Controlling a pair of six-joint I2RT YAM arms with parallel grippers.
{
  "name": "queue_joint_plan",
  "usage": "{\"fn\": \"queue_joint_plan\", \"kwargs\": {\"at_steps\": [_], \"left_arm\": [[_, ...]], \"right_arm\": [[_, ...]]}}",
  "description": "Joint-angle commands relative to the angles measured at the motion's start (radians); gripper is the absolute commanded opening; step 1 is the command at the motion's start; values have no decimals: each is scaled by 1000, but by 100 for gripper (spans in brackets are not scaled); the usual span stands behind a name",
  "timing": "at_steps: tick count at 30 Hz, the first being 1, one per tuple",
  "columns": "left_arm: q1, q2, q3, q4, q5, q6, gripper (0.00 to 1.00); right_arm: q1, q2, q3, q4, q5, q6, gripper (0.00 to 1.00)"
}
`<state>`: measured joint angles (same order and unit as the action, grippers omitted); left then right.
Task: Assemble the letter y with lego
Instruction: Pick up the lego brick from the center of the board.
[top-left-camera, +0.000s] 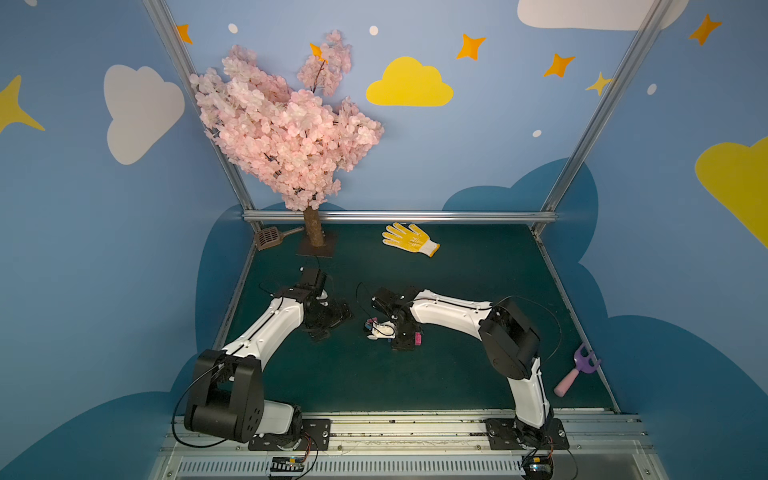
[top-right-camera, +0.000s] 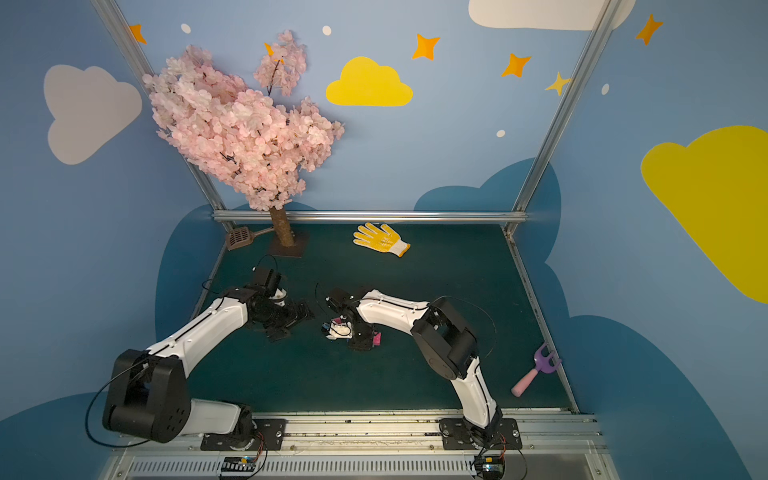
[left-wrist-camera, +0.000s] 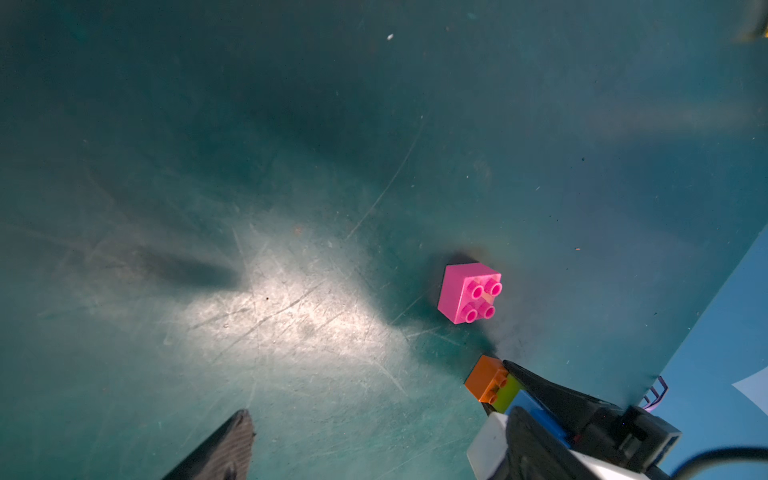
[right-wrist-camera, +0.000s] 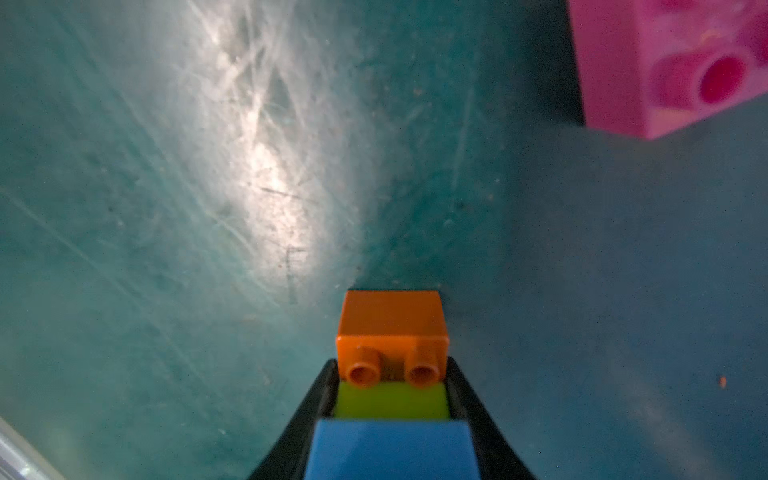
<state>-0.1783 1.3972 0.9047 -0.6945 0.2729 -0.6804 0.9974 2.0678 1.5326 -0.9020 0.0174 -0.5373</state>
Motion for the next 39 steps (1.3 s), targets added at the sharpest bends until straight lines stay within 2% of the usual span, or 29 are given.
{"fn": "queue_joint_plan", "kwargs": {"at_steps": [1,39], "left_arm": [[3,-3,-10,-8,-2,13,94],[4,8,-6,-7,-6,16,94]], "right_arm": [[2,24,18,-11,-13,8,41],[-12,59,38,-2,-62,49,43]]}}
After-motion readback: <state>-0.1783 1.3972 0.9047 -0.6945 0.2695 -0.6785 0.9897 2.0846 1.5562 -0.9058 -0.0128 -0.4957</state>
